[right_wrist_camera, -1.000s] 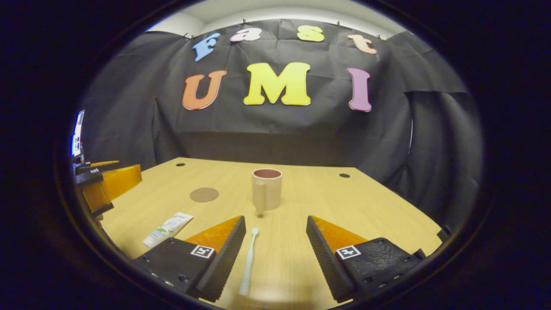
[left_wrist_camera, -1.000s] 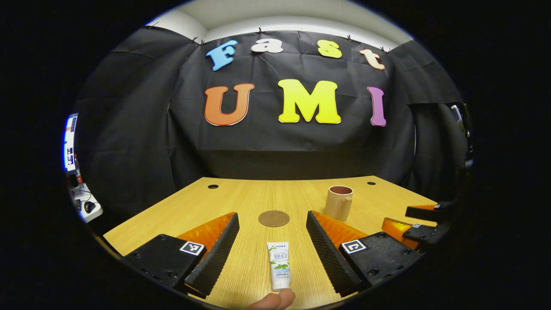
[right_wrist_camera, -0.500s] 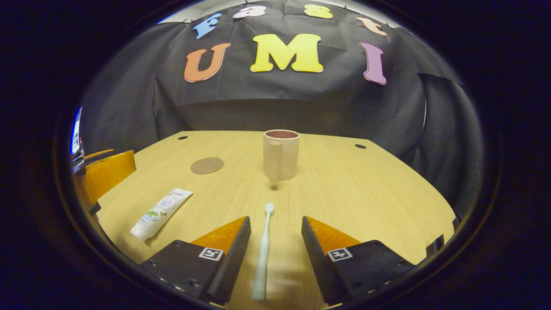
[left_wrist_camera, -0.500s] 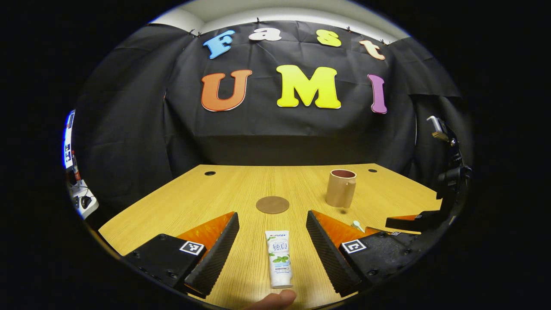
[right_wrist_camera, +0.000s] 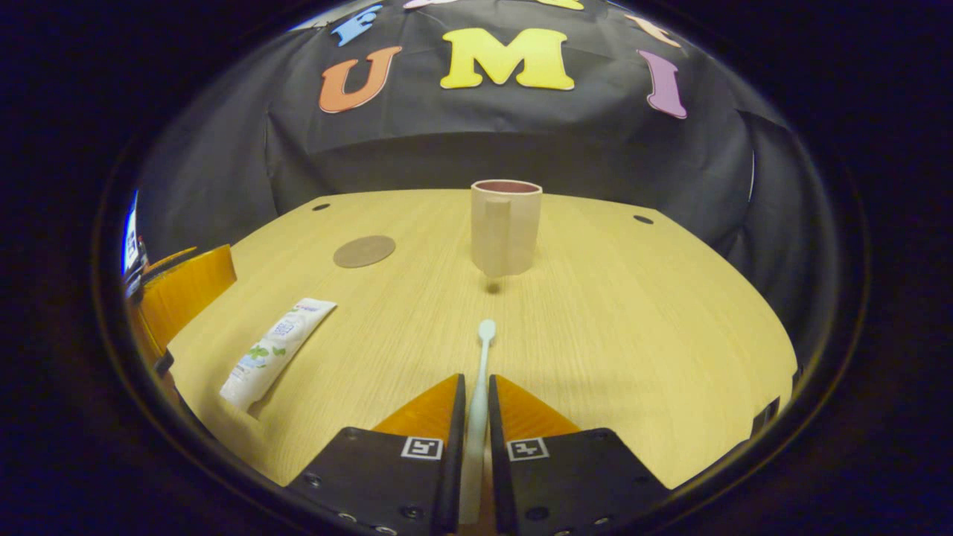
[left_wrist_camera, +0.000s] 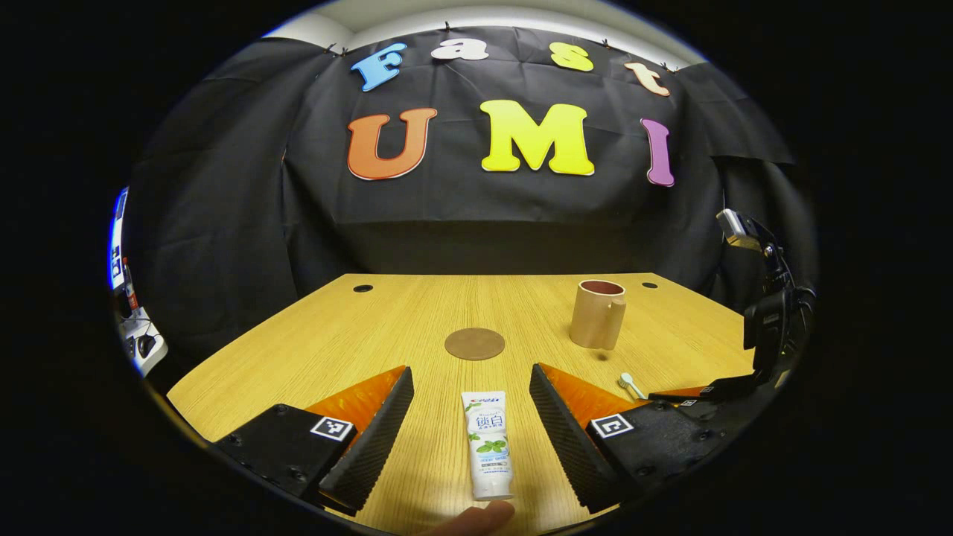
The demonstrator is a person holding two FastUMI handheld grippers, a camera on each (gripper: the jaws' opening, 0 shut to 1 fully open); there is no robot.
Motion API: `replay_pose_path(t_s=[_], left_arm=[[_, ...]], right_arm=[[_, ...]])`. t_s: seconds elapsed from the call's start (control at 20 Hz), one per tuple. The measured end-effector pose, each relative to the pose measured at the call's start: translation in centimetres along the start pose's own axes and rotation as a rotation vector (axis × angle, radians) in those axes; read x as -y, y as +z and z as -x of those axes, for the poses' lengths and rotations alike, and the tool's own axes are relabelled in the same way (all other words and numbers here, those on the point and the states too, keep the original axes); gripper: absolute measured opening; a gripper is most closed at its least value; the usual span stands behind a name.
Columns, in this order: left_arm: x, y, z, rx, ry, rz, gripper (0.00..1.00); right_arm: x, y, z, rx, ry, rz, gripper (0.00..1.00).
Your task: Put the toothbrush and toothpaste on the desktop into the cup, then pick up the cup and place it on the coaster on the desktop.
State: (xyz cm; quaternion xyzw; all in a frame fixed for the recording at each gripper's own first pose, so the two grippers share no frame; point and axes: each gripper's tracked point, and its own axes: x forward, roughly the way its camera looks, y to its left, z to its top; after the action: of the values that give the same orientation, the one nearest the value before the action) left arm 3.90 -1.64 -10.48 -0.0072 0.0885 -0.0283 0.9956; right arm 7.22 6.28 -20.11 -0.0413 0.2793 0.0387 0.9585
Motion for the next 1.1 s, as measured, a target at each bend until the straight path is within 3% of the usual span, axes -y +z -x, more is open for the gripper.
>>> replay_pose_path(t_s=[0.15,0.3,0.45,0.55,0.8,1.1], left_arm=[[-0.1,-0.5,-0.1,-0.018,0.003,-0.004,1.00],[0.0,-1.2,-0.4,-0.055,-0.003,0.027,1.00],[-0.2,-1.8,-0.7,-0.102,-0.007,0.045,1.00],[-0.3,-2.3,-1.0,-0.132,-0.008,0.049,1.00],[1.2,-4.7,-1.1,-0.242,-0.051,0.064,1.00],[2.0,-7.7,-1.0,-0.423,-0.053,0.099,0.96]], right_arm=[[0.1,-0.3,0.2,-0.016,0.009,-0.019,0.16],[0.1,-0.4,0.2,-0.029,0.018,-0.039,0.07],[0.4,-0.1,0.3,-0.011,0.032,-0.032,0.07],[0.6,-0.1,0.5,0.002,0.036,-0.059,0.00],[1.2,0.6,2.2,0.052,0.058,-0.063,0.00],[1.3,2.3,4.3,0.117,0.087,-0.056,0.00]])
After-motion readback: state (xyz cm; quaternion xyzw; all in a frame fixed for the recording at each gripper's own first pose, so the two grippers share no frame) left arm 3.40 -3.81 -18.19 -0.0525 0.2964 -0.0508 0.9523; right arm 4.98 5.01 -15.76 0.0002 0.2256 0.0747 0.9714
